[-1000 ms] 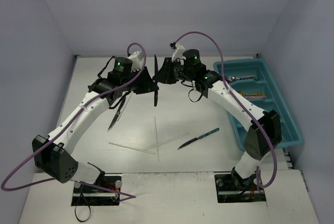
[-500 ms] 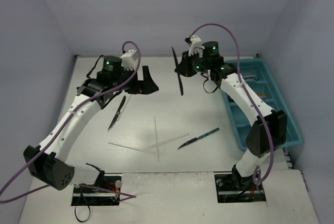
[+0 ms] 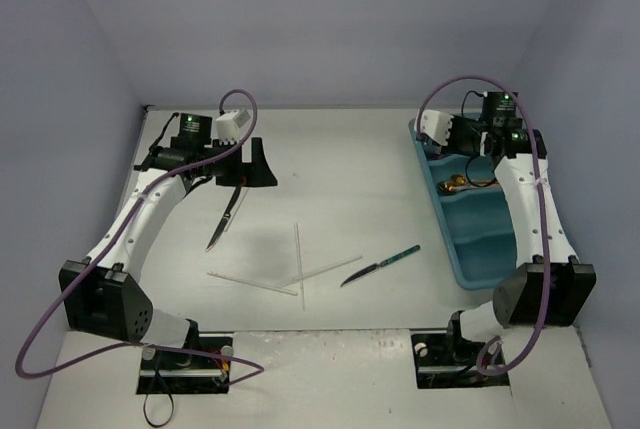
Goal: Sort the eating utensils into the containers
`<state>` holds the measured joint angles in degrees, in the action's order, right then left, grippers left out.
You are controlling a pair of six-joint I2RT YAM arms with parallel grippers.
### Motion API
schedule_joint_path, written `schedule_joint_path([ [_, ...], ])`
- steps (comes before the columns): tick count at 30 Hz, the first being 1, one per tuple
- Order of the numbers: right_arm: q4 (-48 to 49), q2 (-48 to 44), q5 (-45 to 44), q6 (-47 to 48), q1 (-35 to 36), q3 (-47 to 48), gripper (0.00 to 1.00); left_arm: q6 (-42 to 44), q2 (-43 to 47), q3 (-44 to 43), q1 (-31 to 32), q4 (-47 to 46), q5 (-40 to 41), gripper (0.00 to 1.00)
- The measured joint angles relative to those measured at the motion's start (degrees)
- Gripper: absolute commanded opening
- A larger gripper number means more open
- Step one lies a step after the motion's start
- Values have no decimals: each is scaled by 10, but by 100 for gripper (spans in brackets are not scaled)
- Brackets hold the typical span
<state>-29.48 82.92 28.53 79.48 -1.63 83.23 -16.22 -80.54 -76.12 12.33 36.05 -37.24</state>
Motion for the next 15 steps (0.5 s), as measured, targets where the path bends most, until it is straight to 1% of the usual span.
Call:
schedule_joint_path([
  [4, -64, 26, -22, 144, -52, 0, 0, 21, -6, 5, 2, 7, 0, 88],
  [7, -112, 38, -48, 234, -85, -8, 0, 33, -6, 10, 4, 7, 0, 88],
  [10, -169, 38, -73, 284, -114, -20, 0, 40, -6, 19, 4, 7, 0, 88],
  [15, -226, 33, -120, 319, -149, -48, 0, 43, -6, 27, 10, 9, 0, 88],
])
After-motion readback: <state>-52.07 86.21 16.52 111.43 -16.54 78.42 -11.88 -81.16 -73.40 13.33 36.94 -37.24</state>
